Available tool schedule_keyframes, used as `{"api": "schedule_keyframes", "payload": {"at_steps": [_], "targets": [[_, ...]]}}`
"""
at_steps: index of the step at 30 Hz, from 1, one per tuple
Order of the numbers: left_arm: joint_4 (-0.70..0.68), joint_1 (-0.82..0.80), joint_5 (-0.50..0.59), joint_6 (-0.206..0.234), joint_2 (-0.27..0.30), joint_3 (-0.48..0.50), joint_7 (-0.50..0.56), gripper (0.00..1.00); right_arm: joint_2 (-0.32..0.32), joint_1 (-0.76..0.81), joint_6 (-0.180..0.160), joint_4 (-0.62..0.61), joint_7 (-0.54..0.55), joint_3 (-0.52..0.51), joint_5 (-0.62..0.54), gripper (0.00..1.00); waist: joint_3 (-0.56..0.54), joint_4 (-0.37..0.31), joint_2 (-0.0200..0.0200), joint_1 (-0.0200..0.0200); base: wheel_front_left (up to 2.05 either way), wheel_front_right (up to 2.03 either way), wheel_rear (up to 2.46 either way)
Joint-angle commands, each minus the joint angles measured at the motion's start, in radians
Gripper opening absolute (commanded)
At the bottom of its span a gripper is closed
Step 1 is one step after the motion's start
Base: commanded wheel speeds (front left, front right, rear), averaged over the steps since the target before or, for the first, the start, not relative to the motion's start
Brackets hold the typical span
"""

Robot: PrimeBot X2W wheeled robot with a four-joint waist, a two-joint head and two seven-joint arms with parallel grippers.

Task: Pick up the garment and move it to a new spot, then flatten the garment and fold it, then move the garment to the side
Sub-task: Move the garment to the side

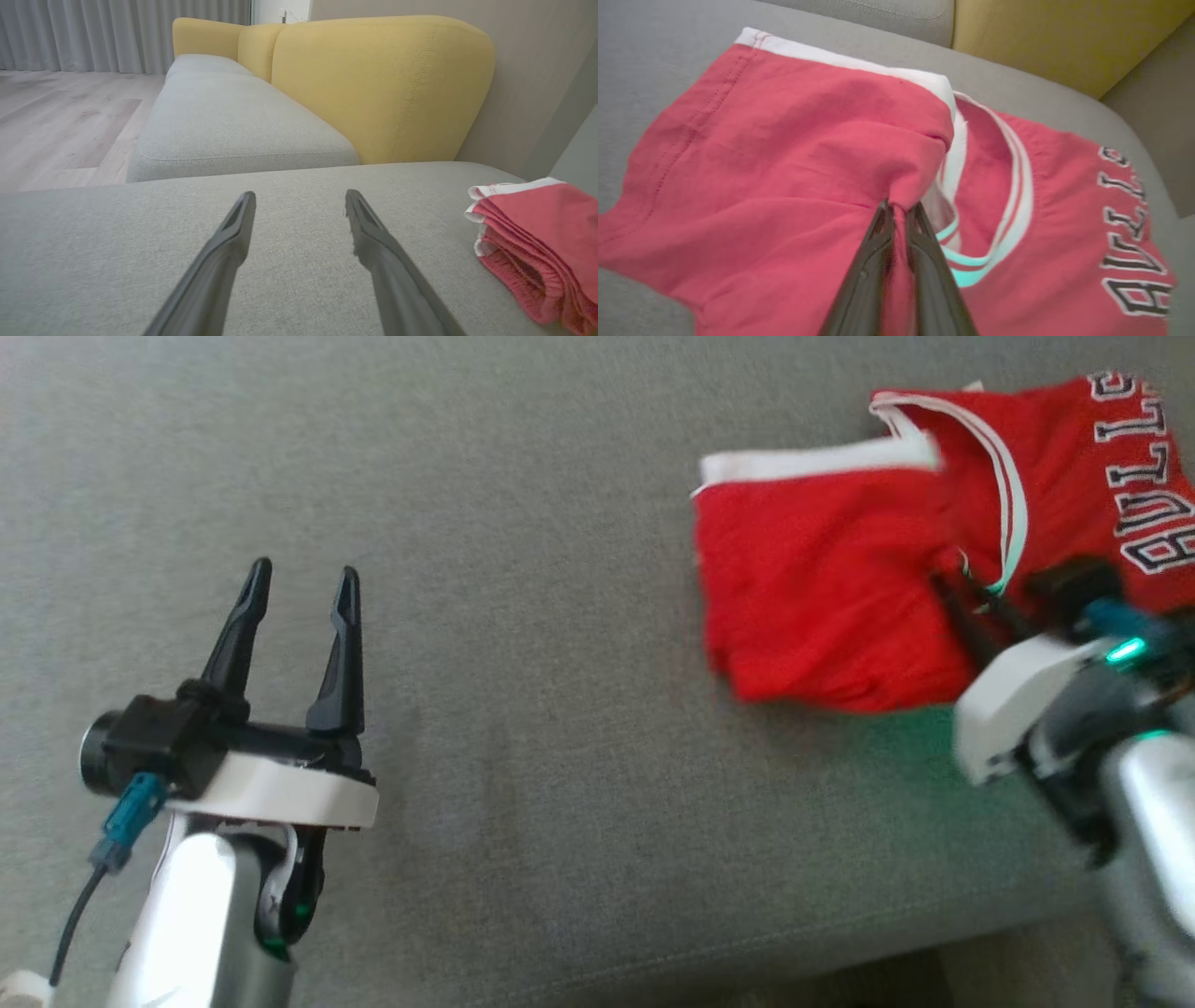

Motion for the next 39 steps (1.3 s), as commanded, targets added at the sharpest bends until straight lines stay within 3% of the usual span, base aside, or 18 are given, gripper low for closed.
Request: {"api": "schedule_keyframes", "payload": {"at_steps": [1, 9, 15, 19, 25, 36, 37, 39], "targets": [[-0.039, -0.039, 0.009, -0.002, 0.024, 0.036, -0.012, 1.0, -0.066, -0.038, 0.007, -0.077, 0.035, -0.012, -0.009, 0.0, 0.041, -0.024, 0.0, -0.0001, 0.0, 0.0, 0.0], [-0.052, -0.079, 0.014, -0.013, 0.038, 0.045, -0.012, 1.0, -0.269, -0.111, 0.007, -0.235, 0.188, -0.104, 0.031, 0.0, 0.121, -0.038, 0.0, -0.0001, 0.0, 0.0, 0.0], [-0.052, -0.106, 0.013, -0.023, 0.034, 0.047, -0.012, 1.0, -0.335, -0.148, 0.007, -0.29, 0.274, -0.152, 0.036, 0.0, 0.156, -0.033, 0.0, -0.0001, 0.0, 0.0, 0.0], [-0.045, -0.132, 0.012, -0.035, 0.023, 0.04, -0.012, 1.0, -0.345, -0.156, 0.007, -0.275, 0.308, -0.199, 0.032, 0.0, 0.177, -0.016, 0.0, -0.0001, 0.0, 0.0, 0.0], [-0.034, -0.152, 0.011, -0.05, 0.009, 0.041, -0.012, 1.0, -0.292, -0.149, 0.007, -0.219, 0.31, -0.288, 0.005, 0.0, 0.196, 0.014, 0.0, -0.0001, 0.0, 0.0, 0.0], [-0.012, -0.146, 0.014, -0.066, -0.017, 0.062, -0.012, 1.0, -0.059, -0.135, 0.007, -0.115, 0.264, -0.475, -0.101, 0.0, 0.18, 0.053, 0.0, -0.0001, 0.0, 0.0, 0.0], [-0.011, -0.143, 0.015, -0.066, -0.018, 0.064, -0.012, 1.0, -0.04, -0.132, 0.007, -0.107, 0.261, -0.487, -0.108, 0.31, 0.177, 0.054, 0.0, -0.0001, 0.0, 0.0, 0.0], [-0.008, -0.138, 0.018, -0.068, -0.02, 0.068, -0.012, 1.0, -0.004, -0.13, 0.007, -0.098, 0.244, -0.504, -0.115, 0.49, 0.167, 0.054, 0.0, -0.0001, 0.0, 0.0, 0.0]]}}
